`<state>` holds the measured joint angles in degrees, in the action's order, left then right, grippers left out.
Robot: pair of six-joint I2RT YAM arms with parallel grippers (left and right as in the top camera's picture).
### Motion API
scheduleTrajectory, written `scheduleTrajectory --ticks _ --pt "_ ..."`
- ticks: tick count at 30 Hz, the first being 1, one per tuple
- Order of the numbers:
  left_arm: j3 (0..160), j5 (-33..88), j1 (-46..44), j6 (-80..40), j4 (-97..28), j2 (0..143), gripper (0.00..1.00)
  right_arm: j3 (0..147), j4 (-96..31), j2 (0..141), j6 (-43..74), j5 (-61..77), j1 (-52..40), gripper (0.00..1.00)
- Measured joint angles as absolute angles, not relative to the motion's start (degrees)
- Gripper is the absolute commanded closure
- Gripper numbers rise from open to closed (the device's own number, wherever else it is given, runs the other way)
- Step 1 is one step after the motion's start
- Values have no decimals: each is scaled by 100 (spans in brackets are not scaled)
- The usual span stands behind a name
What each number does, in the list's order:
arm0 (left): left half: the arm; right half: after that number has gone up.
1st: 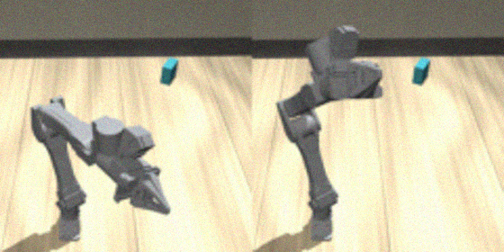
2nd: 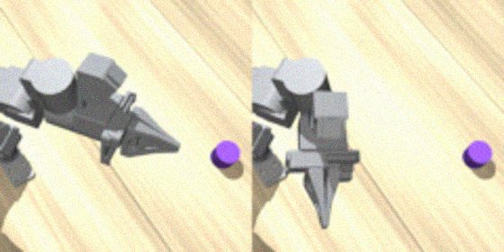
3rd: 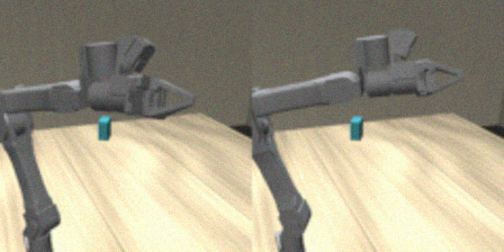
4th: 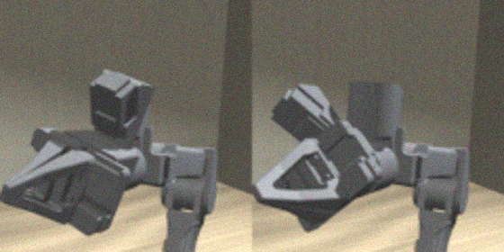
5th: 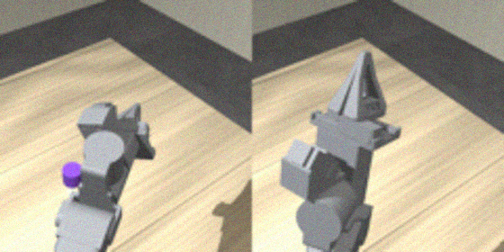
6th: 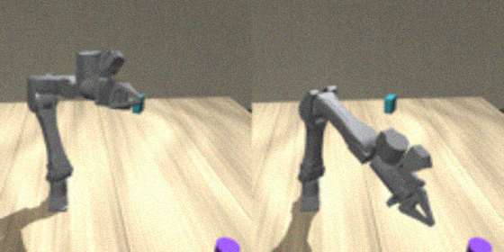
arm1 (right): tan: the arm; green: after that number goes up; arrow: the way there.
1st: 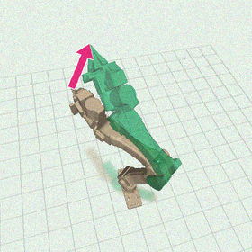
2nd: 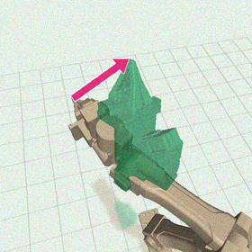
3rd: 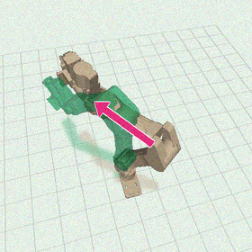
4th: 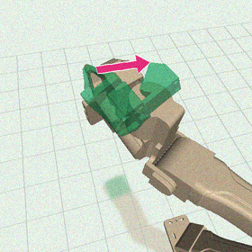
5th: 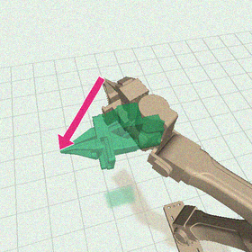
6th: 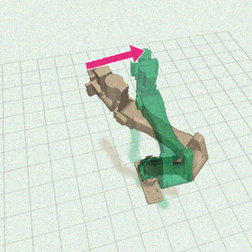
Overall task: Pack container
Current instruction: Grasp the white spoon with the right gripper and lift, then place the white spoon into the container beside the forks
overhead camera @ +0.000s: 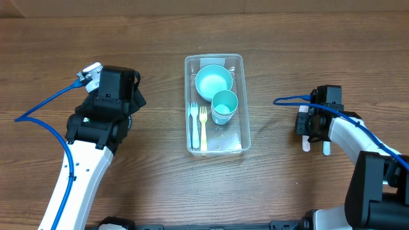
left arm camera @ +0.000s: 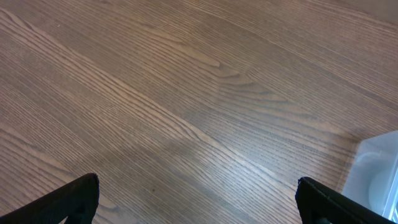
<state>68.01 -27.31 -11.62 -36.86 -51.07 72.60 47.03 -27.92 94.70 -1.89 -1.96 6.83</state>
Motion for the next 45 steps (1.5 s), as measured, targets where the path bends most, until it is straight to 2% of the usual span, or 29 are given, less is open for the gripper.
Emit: scheduleTrajectory --ticks 8,12,24,29,35,39,45 --pt "6801 -2731 -1162 -3686 -5107 7260 0 4737 -2862 9470 -169 -193 683 94" --pt "6799 -2731 -1162 -3686 -5109 7260 0 5118 -3498 9467 -108 -193 681 96" --pt "6799 -2731 -1162 -3686 -5109 7260 0 7537 -5841 8938 189 -19 469 96" --pt "6799 -2731 -1162 -3686 -5109 7258 0 8420 -6445 8407 438 318 -408 96" --pt "6799 -2731 -1162 -3686 -5107 7260 0 8486 -6366 8128 1280 602 -2226 96" --pt "6799 -2731 -1162 -3686 -5109 7260 0 8488 -5789 8368 1758 552 -3518 96" --pt "6799 -2731 -1162 -3686 -5107 7260 0 8497 -5325 9343 1951 268 -4224 96"
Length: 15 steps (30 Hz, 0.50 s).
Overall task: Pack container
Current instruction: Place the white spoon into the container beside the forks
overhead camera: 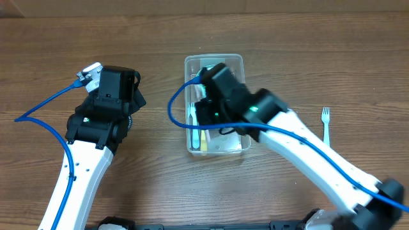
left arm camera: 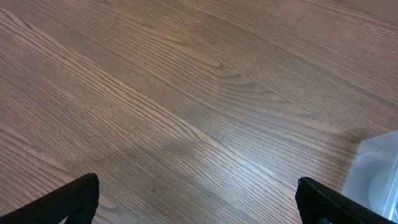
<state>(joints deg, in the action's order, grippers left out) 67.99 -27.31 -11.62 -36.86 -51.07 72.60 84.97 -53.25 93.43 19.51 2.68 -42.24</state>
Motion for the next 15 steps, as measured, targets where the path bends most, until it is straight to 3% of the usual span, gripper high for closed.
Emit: scheduleTrajectory --ticks 5,6,7,8,9,15 --pt "6799 -2731 -1162 -3686 -5107 7260 0 8497 -5098 10309 1970 187 -4237 96" --pt "6799 -2731 -1162 -3686 -5107 7260 0 8497 -5094 10355 1973 185 -4237 90" --pt "6799 -2731 -1162 -3684 -5107 7260 0 8497 -5096 10357 1988 180 -4237 64" --pt "6799 -2731 -1162 -3686 -5107 7260 0 8499 -5078 10350 1981 165 -4237 53" --pt "6799 -2731 -1162 -3686 -5107 7260 0 8499 -5083 10350 1997 161 -4237 50" --pt "6801 -2731 -1162 -3686 -5107 7260 0 8499 -5433 10092 1953 -128 -4237 49"
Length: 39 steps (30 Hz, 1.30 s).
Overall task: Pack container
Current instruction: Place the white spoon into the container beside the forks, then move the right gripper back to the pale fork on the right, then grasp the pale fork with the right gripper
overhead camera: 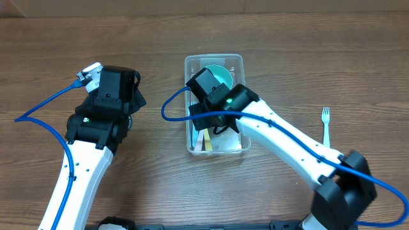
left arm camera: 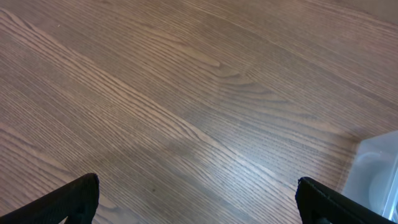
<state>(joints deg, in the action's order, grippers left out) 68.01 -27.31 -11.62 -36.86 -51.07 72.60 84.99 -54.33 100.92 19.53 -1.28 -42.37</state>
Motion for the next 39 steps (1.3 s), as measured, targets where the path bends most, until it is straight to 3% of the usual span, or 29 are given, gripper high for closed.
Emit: scheduleTrajectory --ticks 6,10,14,19,29,39 --pt "6799 -2733 -1162 -3684 -5107 7260 0 8731 -6989 7861 2200 -1177 -3638 47" --pt "6799 -2731 -1162 -3686 -5111 7260 0 8827 -7994 6593 2324 -1879 -2032 44" --pt "6799 -2731 -1162 -3684 -5105 7260 0 8827 -8263 6316 2058 -1979 370 43" --pt "6799 -2731 -1162 -3686 -5105 7258 0 8484 -7896 6910 1619 -1302 1603 35" --pt "6799 -2731 -1162 -3686 -5105 7260 0 7655 -6943 9539 913 -432 1761 27" --pt "6799 -2731 -1162 -3686 -5107 7260 0 6263 -5693 9727 517 794 2303 24"
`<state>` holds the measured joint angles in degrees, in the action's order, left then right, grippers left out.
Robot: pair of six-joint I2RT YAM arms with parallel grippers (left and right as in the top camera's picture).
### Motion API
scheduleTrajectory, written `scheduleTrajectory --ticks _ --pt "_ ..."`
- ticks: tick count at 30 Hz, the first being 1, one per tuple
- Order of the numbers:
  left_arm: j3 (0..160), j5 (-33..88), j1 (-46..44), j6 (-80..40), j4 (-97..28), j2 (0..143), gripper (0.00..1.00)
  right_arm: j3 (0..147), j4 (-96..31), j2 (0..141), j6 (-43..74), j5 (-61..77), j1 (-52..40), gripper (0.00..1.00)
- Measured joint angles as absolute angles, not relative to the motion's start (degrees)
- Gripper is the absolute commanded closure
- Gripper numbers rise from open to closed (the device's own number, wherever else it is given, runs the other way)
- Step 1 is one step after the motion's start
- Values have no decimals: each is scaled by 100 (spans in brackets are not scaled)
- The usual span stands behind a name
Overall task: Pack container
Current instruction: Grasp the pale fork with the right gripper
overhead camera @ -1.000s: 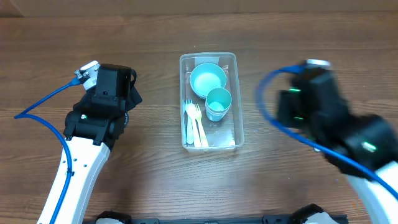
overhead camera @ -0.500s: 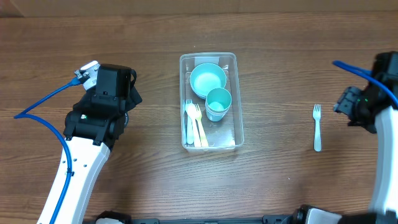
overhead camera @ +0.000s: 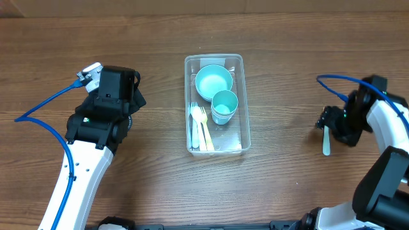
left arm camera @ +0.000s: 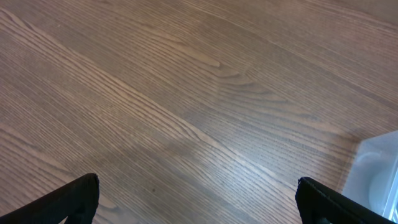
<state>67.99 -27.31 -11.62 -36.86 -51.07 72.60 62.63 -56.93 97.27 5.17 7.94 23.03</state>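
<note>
A clear plastic container (overhead camera: pixel 238 61) stands mid-table, holding a teal bowl (overhead camera: pixel 213 82), a teal cup (overhead camera: pixel 224 105) and utensils (overhead camera: pixel 200 128) laid side by side: a light blue one and yellowish ones. At the far right my right gripper (overhead camera: pixel 330 125) sits over a pale blue fork (overhead camera: pixel 326 143), whose handle sticks out below it; the gripper seems shut on it. My left gripper (left arm camera: pixel 198 200) hangs open over bare wood, left of the container (left arm camera: pixel 376 168), with nothing between its fingers (left arm camera: pixel 74 199).
The left arm (overhead camera: pixel 96 128) and its blue cable (overhead camera: pixel 45 108) lie over the table's left side. Wooden tabletop (overhead camera: pixel 287 76) stretches between the container and the right gripper.
My right arm has left the container and now sits at the far right on the pale blue fork, which lies slightly lower than before. One more utensil lies in the container. The left arm is unchanged.
At first my right gripper was at the right of the table and the container held two utensils. Then it was over the container twice, with a fork lying on the table at the right. Now it is back at that fork, and the container has a further utensil.
</note>
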Motion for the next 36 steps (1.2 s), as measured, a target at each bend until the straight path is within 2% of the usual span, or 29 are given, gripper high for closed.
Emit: scheduleTrajectory --ticks 5,15,22,28,36 --pt "6799 -2731 -1162 -3684 -5107 7260 0 5813 -5341 9727 644 899 2694 23" --pt "6799 -2733 -1162 -3686 -5107 7260 0 5238 -4864 9697 534 1699 2692 27" --pt "6799 -2731 -1162 -3686 -5107 7260 0 5157 -4727 9697 375 2272 2126 27" --pt "6799 -2731 -1162 -3686 -5107 7260 0 5162 -4584 9651 799 1614 2123 26" --pt "6799 -2733 -1162 -3686 -5105 7260 0 5048 -3275 9625 1588 770 2123 30"
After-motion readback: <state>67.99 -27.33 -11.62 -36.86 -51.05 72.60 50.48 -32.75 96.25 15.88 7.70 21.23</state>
